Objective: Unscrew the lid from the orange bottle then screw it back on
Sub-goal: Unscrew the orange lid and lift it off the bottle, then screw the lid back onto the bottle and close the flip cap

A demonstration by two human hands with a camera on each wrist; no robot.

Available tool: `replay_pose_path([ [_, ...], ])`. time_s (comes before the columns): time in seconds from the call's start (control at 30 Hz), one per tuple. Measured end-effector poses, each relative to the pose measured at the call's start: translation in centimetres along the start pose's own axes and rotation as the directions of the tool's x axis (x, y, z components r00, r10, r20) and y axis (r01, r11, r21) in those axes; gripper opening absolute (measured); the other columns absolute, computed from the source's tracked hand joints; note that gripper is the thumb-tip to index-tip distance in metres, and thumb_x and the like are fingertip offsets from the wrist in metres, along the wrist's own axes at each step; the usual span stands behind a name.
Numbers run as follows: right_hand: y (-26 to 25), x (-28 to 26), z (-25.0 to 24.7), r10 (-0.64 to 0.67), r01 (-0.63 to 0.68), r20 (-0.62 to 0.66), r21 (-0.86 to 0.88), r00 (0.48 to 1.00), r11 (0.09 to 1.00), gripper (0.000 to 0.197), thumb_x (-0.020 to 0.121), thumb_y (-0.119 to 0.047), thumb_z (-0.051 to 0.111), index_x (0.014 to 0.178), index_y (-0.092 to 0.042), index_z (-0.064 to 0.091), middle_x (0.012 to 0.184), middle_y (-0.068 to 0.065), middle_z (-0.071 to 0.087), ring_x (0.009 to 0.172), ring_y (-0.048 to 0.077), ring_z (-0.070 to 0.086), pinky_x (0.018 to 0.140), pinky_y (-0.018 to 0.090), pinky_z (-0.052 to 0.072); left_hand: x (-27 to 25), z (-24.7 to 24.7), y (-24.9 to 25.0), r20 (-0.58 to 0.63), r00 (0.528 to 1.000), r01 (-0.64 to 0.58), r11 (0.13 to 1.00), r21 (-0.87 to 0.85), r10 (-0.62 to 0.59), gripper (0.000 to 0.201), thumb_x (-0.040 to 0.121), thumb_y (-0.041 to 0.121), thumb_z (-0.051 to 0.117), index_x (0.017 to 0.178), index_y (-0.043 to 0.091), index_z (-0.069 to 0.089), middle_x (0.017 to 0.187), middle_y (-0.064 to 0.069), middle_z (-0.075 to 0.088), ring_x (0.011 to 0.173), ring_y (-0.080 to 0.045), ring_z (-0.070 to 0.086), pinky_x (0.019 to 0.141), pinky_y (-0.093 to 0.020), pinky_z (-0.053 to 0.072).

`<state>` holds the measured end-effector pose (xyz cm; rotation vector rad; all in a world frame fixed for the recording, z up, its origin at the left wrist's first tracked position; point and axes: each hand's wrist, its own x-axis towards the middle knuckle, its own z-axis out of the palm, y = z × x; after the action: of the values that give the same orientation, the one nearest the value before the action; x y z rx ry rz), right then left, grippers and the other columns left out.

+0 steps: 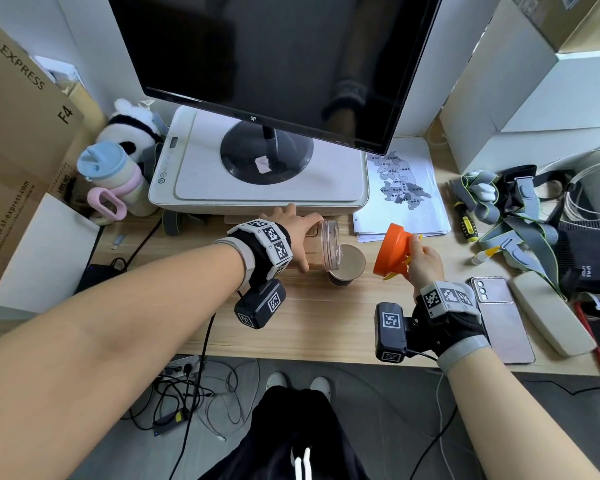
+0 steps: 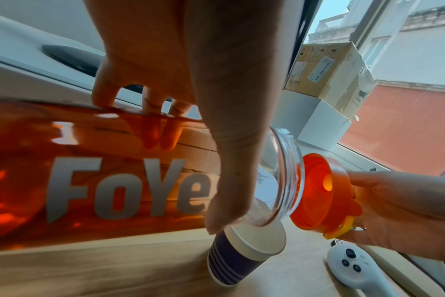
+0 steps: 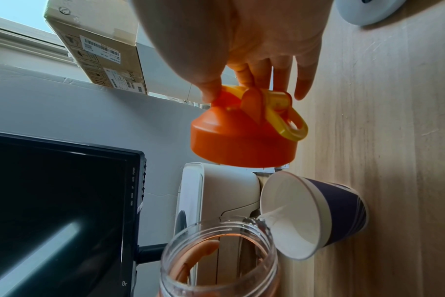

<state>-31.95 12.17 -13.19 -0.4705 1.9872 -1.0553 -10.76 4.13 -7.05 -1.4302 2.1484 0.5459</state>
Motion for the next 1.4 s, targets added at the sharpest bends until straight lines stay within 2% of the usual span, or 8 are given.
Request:
replay_pose_path([
  [0.27, 0.0, 0.4, -0.3, -0.005, 0.005, 0.011, 0.019, 1.000, 1.000, 0.042, 0.090, -0.048, 0.041, 0.096, -0.007, 0.049, 0.089, 0.009, 0.054, 0.096, 0.028, 0.053, 0.101, 0.056, 0.044, 0.3, 2.0, -1.2, -0.077, 0.994, -0.106, 0.927, -0.359, 0.084, 0.109, 0.050, 0.040, 0.087, 0.141, 0.033, 0.027, 0.127, -0.011, 0.046, 0.113, -0.034, 0.054, 0.098, -0.043, 0.047],
  [0.37, -0.4, 0.3, -0.2, -0.024, 0.024, 0.026, 0.018, 0.999, 1.000, 0.040, 0.091, -0.047, 0.041, 0.093, -0.007, 0.049, 0.072, -0.001, 0.048, 0.091, 0.027, 0.052, 0.099, 0.057, 0.046, 0.4, 3.2, -2.0, -0.188, 0.977, -0.191, 0.815, -0.547, 0.103, 0.108, 0.045, 0.032, 0.090, 0.138, 0.024, 0.034, 0.134, -0.006, 0.052, 0.123, -0.026, 0.049, 0.107, -0.038, 0.039],
  [0.6, -3.2, -1.3, 0.5, -0.160, 0.165, 0.122, -0.034, 0.980, 0.986, 0.042, 0.089, -0.045, 0.047, 0.102, -0.005, 0.054, 0.080, 0.000, 0.052, 0.091, 0.026, 0.054, 0.094, 0.058, 0.048, 0.4, 5.9, -3.7, -0.281, 0.960, -0.238, 0.509, -0.827, -0.008, 0.102, 0.053, 0.012, 0.091, 0.139, 0.017, 0.036, 0.132, 0.001, 0.053, 0.124, -0.016, 0.050, 0.108, -0.031, 0.038],
  [0.8, -7.2, -3.8, 2.4, -0.324, 0.376, 0.288, -0.151, 0.901, 0.914, 0.040, 0.088, -0.042, 0.051, 0.104, -0.006, 0.058, 0.089, 0.005, 0.058, 0.094, 0.028, 0.058, 0.089, 0.056, 0.052, 0.3, 7.4, -4.5, -0.304, 0.949, -0.251, 0.399, -0.882, -0.077, 0.102, 0.051, 0.008, 0.090, 0.138, 0.017, 0.037, 0.128, 0.004, 0.052, 0.122, -0.017, 0.050, 0.107, -0.031, 0.038],
  [1.0, -9.8, -6.2, 5.6, -0.395, 0.587, 0.500, -0.316, 0.771, 0.745, 0.038, 0.082, -0.038, 0.062, 0.106, -0.009, 0.060, 0.103, 0.007, 0.065, 0.096, 0.023, 0.062, 0.079, 0.037, 0.051, 0.4, 8.2, -5.0, -0.258, 0.962, -0.202, 0.406, -0.891, -0.086, 0.106, 0.042, 0.017, 0.091, 0.135, 0.020, 0.041, 0.132, -0.005, 0.056, 0.123, -0.022, 0.052, 0.104, -0.040, 0.045],
  [1.17, -11.1, -7.9, 8.4, -0.453, 0.750, 0.609, -0.424, 0.651, 0.507, 0.039, 0.078, -0.037, 0.066, 0.109, -0.013, 0.061, 0.116, 0.008, 0.063, 0.104, 0.025, 0.060, 0.087, 0.038, 0.050, 0.2, 7.8, -4.9, -0.249, 0.966, -0.185, 0.471, -0.863, -0.077, 0.073, 0.051, 0.008, 0.084, 0.116, 0.016, 0.051, 0.097, -0.009, 0.067, 0.090, -0.026, 0.064, 0.080, -0.039, 0.055],
  [1.27, -11.2, -8.3, 9.9, -0.443, 0.814, 0.683, -0.464, 0.580, 0.350, 0.040, 0.077, -0.040, 0.065, 0.109, -0.016, 0.061, 0.114, 0.006, 0.061, 0.103, 0.023, 0.058, 0.086, 0.037, 0.047, 0.0, 8.1, -5.1, -0.243, 0.968, -0.189, 0.443, -0.877, -0.067, 0.073, 0.053, 0.008, 0.084, 0.119, 0.008, 0.053, 0.108, -0.015, 0.068, 0.102, -0.031, 0.064, 0.092, -0.042, 0.052],
  [1.4, -11.3, -8.7, 11.2, -0.389, 0.844, 0.750, -0.490, 0.536, 0.218, 0.043, 0.076, -0.042, 0.066, 0.112, -0.019, 0.060, 0.113, 0.005, 0.059, 0.104, 0.023, 0.054, 0.085, 0.036, 0.044, 0.3, 8.9, -5.5, -0.237, 0.969, -0.184, 0.436, -0.881, -0.070, 0.100, 0.036, 0.039, 0.081, 0.128, 0.019, 0.047, 0.118, -0.006, 0.066, 0.110, -0.025, 0.062, 0.098, -0.044, 0.049],
])
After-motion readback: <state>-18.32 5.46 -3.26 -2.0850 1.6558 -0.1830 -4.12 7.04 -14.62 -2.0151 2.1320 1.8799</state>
